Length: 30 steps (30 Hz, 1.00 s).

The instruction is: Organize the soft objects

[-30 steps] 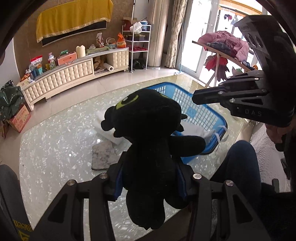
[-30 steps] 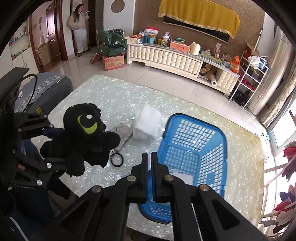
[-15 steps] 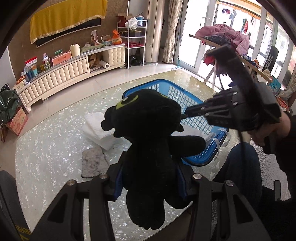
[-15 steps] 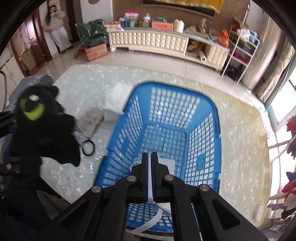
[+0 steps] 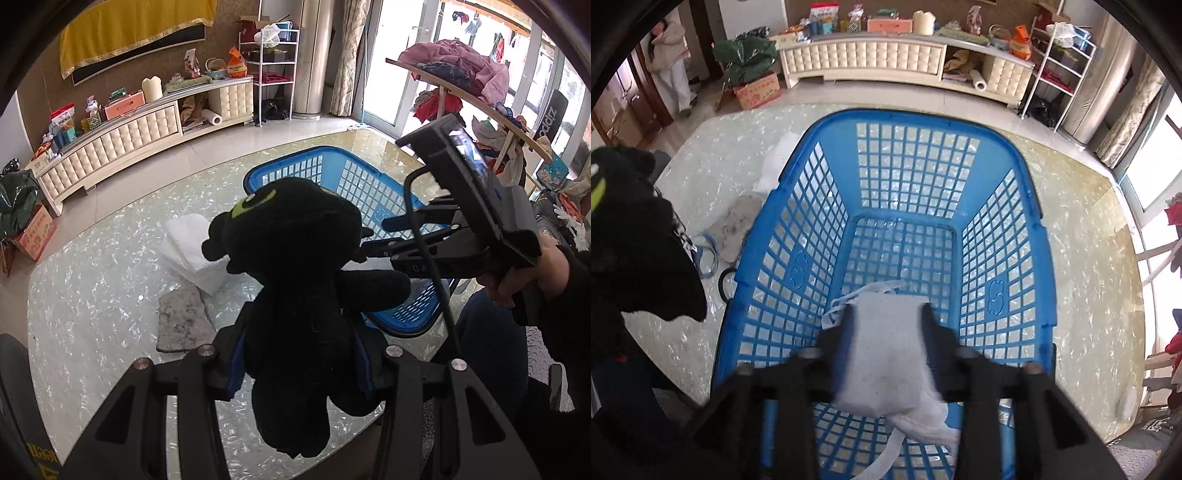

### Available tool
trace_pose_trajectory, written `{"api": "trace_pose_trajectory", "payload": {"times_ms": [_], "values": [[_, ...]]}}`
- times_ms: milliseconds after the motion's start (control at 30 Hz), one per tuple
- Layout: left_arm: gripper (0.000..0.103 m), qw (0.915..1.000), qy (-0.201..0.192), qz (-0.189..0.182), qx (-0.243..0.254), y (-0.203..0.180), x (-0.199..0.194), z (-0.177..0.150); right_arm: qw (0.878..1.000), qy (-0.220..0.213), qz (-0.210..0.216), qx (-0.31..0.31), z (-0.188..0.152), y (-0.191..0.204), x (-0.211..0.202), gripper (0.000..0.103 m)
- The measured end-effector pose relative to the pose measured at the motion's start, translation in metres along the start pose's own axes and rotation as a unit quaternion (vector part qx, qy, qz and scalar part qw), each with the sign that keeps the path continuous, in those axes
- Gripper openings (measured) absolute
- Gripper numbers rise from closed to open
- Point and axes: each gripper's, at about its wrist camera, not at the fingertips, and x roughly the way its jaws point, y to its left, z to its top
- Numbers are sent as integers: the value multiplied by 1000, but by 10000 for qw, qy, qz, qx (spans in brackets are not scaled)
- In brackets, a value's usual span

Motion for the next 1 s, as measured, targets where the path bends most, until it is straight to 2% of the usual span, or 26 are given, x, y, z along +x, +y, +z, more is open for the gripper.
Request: {"api": "trace_pose_trajectory", "payload": {"times_ms": [100, 167, 300, 367, 467, 567, 700, 767, 867, 1000], "values": [[45, 10000, 21, 39, -33, -1, 1, 0, 9999, -106, 20, 109, -1, -5, -4, 53], [45, 10000, 31, 60, -46, -2, 1, 1, 9998, -169, 30, 134, -3, -5, -7, 73], [45, 9999, -9, 107, -39, -3, -3, 4, 9989, -415, -56, 205, -9, -5, -16, 85], [45, 9999, -32, 147, 6, -5, -5, 7, 9981, -525, 2, 310, -13, -7, -24, 95], [45, 9997, -61, 213, 84, -8, -8, 13, 9971, -645, 1, 409, -17, -10, -32, 102], [46, 9996, -114, 226, 125, -12, -9, 20, 9956, -801, -16, 477, -23, -12, -40, 103], [46, 9996, -182, 174, 138, -19, -8, 27, 9917, -1101, -314, 579, -30, -14, -48, 103], [46, 9996, -188, 100, 184, -24, -6, 30, 9900, -1192, -318, 684, -34, -18, -51, 103], [46, 9994, -180, 38, 300, -31, 0, 34, 9880, -1233, -271, 886, -39, -27, -54, 103], [47, 9991, -160, 21, 403, -39, 8, 42, 9857, -1242, -433, 1057, -46, -34, -54, 103]]}}
